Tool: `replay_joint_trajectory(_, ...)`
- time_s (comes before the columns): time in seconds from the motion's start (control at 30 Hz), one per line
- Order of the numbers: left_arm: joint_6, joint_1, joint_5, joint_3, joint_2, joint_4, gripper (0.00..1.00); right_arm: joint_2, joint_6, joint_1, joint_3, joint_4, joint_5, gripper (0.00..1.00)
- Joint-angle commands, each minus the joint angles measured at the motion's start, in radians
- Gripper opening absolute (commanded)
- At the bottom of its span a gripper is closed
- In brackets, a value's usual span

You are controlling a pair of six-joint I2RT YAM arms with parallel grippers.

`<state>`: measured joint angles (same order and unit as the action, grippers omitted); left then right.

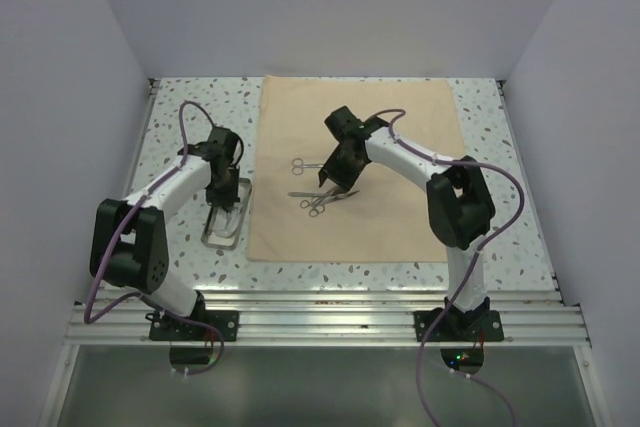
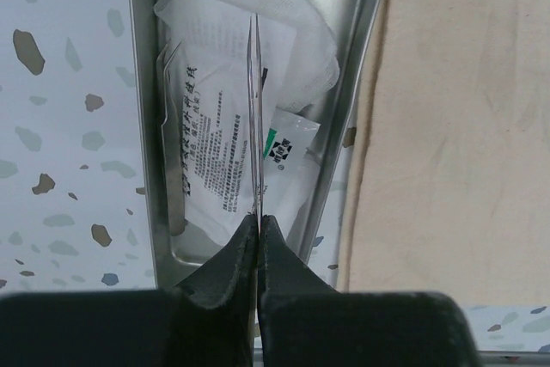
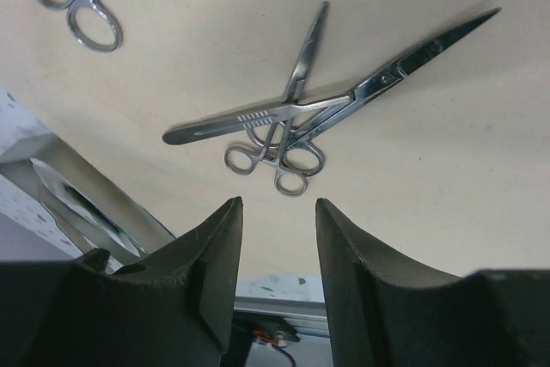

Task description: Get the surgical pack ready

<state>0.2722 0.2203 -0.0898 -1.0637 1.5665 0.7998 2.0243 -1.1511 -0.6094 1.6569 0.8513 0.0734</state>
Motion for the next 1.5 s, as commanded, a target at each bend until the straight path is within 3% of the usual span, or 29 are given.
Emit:
replay_joint_trajectory(0.0,-0.034,-0.016,-0.047,0.018,0.0,0.016,0.0,-0.009,-0.189,-0.006,-0.016,0.014,-0.035,0.43)
replay_joint_trajectory(0.03,-0.034,-0.018,-0.047,0.022,0.004,0.016,0.0,-0.009,-0.202,-0.007,-0.011,0.003,-0.068,0.43)
replay_joint_trajectory(0.1,-0.028,-0.021,-0.054,0.024,0.007,0.016,0.09,0.02,-0.199,-0.007,0.036,-0.015,-0.084,0.43)
replay_joint_trajectory(0.13,-0.022,-0.021,-0.053,0.025,0.006,0.015,0.22,0.043,-0.19,-0.006,0.067,0.017,-0.116,0.43)
replay_joint_trajectory(0.23,-0.016,-0.021,-0.05,0.028,-0.005,0.007,0.4,0.111,-0.171,-0.006,0.184,0.078,-0.193,0.43)
replay_joint_trajectory(0.3,-0.018,-0.021,-0.039,0.025,-0.014,0.003,0.44,0.123,-0.194,-0.006,0.207,0.081,-0.239,0.44)
replay_joint_trajectory(0.33,-0.018,-0.021,-0.034,0.022,-0.017,0.003,0.46,0.131,-0.202,-0.001,0.211,0.074,-0.256,0.5)
replay_joint_trajectory(0.43,-0.013,-0.021,0.001,0.008,-0.037,0.007,0.48,0.162,-0.249,0.013,0.257,0.107,-0.297,0.55)
replay_joint_trajectory(0.73,0.012,-0.019,0.068,0.001,-0.114,-0.039,0.49,0.289,-0.386,0.036,0.437,0.215,-0.363,0.54)
replay_joint_trajectory(0.97,0.021,-0.019,0.125,0.024,-0.203,-0.079,0.47,0.339,-0.504,0.043,0.487,0.242,-0.322,0.49)
replay_joint_trajectory(1.47,0.036,-0.019,0.18,-0.004,-0.183,-0.086,0.46,0.433,-0.59,0.04,0.547,0.293,-0.27,0.44)
